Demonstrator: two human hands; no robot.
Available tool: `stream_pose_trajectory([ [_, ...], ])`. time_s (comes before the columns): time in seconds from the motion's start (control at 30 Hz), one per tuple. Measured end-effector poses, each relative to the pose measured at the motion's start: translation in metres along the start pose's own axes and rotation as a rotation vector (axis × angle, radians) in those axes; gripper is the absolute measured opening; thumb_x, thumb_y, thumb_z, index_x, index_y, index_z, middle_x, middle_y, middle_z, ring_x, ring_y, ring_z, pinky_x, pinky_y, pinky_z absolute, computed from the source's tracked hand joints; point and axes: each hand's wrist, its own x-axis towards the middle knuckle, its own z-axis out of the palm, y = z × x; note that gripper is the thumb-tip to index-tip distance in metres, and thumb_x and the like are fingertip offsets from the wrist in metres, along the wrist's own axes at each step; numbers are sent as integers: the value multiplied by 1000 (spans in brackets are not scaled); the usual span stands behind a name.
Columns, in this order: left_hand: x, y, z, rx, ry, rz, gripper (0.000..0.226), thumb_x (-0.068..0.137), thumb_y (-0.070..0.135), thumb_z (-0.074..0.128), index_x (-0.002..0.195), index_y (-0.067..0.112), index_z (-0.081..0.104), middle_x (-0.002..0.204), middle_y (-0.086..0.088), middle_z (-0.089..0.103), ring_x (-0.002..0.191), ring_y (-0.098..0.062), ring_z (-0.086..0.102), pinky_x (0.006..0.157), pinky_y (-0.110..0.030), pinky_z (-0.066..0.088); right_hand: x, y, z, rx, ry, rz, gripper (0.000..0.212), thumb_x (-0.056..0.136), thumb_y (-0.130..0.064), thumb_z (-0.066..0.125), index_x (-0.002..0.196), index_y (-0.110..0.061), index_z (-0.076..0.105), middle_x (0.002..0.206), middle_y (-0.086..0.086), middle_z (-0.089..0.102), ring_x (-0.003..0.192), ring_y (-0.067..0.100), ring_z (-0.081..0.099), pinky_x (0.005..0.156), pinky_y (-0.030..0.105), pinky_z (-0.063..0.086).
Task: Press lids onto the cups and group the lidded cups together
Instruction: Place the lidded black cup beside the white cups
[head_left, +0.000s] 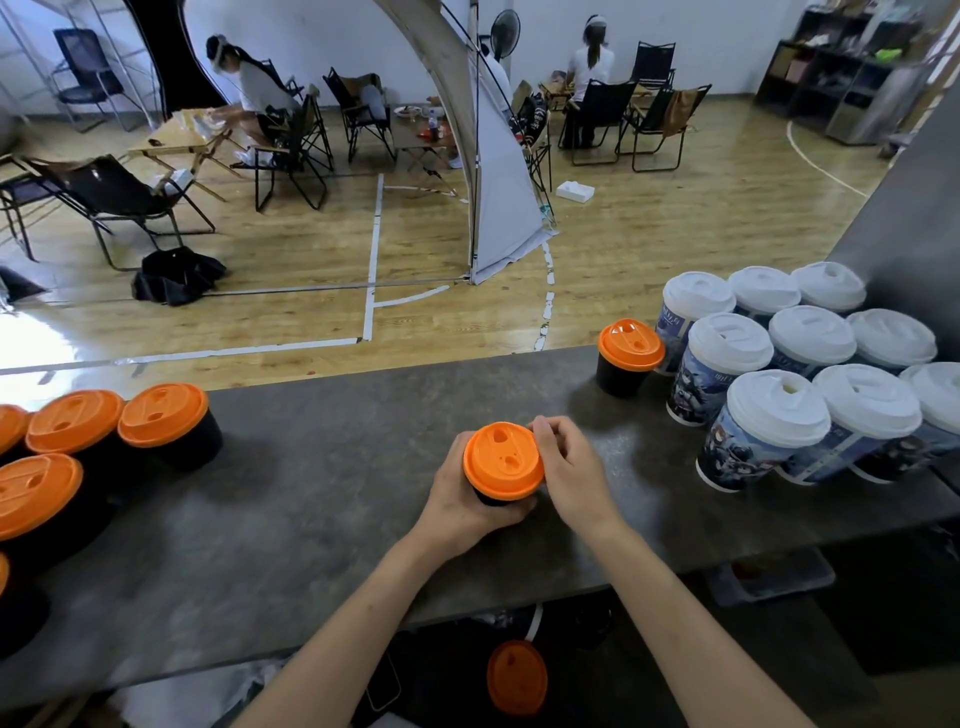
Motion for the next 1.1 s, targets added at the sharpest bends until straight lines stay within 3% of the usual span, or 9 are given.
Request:
stream_pose_trajectory([
  [0.1, -1, 1, -1, -11, -21, -2, 93, 65, 11, 96, 140, 23, 43, 129, 13, 59, 122, -2, 58, 100, -13, 43, 1, -2, 0, -33, 23, -31, 19, 104, -35, 50, 101, -20, 61, 94, -8, 69, 91, 3, 66, 76, 14, 48],
  [0.3, -3, 5, 5, 32, 71, -19, 85, 62, 31, 100, 128, 20, 49, 124, 13, 63, 115, 5, 59, 93, -8, 43, -14, 6, 0, -100, 196, -122, 15, 105, -30, 50, 99, -21, 60, 89, -11, 67, 87, -5, 61, 72, 7, 44],
  [0.47, 0, 0, 1, 57, -11, -17, 76, 67, 19, 96, 128, 24, 50, 121, 13, 64, 115, 6, 58, 94, -7, 41, -7, 3, -4, -69, 109, -26, 17, 105, -35, 49, 102, -21, 59, 91, -8, 67, 87, 0, 63, 70, 9, 45],
  [0.57, -1, -4, 1, 62, -75, 13, 78, 68, 14, 92, 134, 21, 51, 125, 9, 64, 120, -1, 58, 102, -16, 44, -1, -1, -5, 27, 90, 27, 22, 104, -37, 49, 101, -19, 61, 92, -3, 69, 88, 7, 65, 74, 16, 47],
  [0.63, -1, -4, 2, 49, -88, 28, 80, 69, 13, 92, 136, 23, 51, 128, 10, 63, 123, -3, 58, 107, -22, 45, -1, -1, -4, 16, 86, 9, 24, 106, -34, 48, 98, -17, 64, 89, -4, 69, 86, 5, 64, 72, 13, 45],
  [0.77, -1, 2, 6, 30, -66, 49, 83, 68, 33, 97, 137, 27, 50, 131, 10, 61, 125, -4, 57, 105, -15, 43, -2, 3, -5, -14, 93, -21, 26, 106, -33, 47, 97, -17, 66, 88, -5, 69, 84, 2, 64, 70, 9, 45],
  [0.93, -2, 5, 9, 56, -21, 55, 75, 69, 34, 96, 129, 34, 51, 124, 6, 60, 119, -3, 58, 98, -12, 43, -4, 7, -7, -25, 37, -8, 41, 109, -33, 37, 91, -7, 63, 82, 3, 65, 72, -5, 59, 68, 8, 43],
  [1.1, -3, 5, 8, 64, -9, 45, 76, 71, 29, 95, 127, 43, 47, 126, 8, 60, 119, 1, 57, 99, -12, 43, 0, 2, -10, 33, -8, 45, 43, 108, -41, 34, 91, -16, 65, 86, 1, 70, 83, 8, 65, 76, 23, 51],
])
